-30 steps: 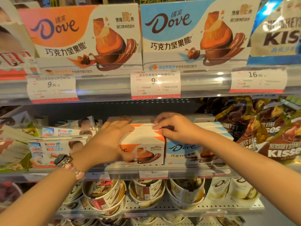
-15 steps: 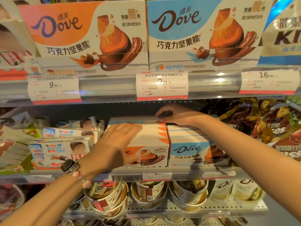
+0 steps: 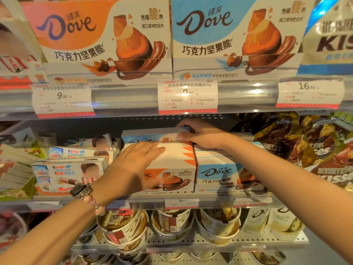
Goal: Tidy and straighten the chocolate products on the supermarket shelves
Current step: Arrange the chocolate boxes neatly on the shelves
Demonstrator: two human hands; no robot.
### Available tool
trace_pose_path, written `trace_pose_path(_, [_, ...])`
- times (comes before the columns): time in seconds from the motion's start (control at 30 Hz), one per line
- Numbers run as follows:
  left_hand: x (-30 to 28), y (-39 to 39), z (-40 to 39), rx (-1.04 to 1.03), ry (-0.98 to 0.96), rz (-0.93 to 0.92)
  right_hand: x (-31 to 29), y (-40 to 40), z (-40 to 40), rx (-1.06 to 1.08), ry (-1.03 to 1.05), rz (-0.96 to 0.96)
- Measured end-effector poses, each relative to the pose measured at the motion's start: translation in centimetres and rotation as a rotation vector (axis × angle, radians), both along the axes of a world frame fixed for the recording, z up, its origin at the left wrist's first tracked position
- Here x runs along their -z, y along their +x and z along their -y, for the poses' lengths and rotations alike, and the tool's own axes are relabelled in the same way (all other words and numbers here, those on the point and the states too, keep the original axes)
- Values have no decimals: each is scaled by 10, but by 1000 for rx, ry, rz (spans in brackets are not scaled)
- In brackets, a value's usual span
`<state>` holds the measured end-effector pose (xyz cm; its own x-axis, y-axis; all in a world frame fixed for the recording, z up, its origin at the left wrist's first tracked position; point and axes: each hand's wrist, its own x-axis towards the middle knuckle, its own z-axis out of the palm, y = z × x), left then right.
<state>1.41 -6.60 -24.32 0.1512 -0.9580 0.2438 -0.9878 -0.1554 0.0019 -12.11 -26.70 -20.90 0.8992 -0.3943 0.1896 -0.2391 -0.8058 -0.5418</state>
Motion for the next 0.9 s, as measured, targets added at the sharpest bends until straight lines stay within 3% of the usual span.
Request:
trace_pose_path(0.23, [-5,-5,-1,-25,20,22,-4,-47,-24,-81,190,417])
trace_pose_path(0.37, [-13,-22,9,-30,-11,50,-10,-87,-23,-60,98,515])
trace_pose_path(0.63, [-14,-61,50,131,9,-149,-14,-144,-6,50,-206,534])
trace_pose_path(0.9, [-10,-62,66,95,32,-157,-8,-162,10,229,-342,368])
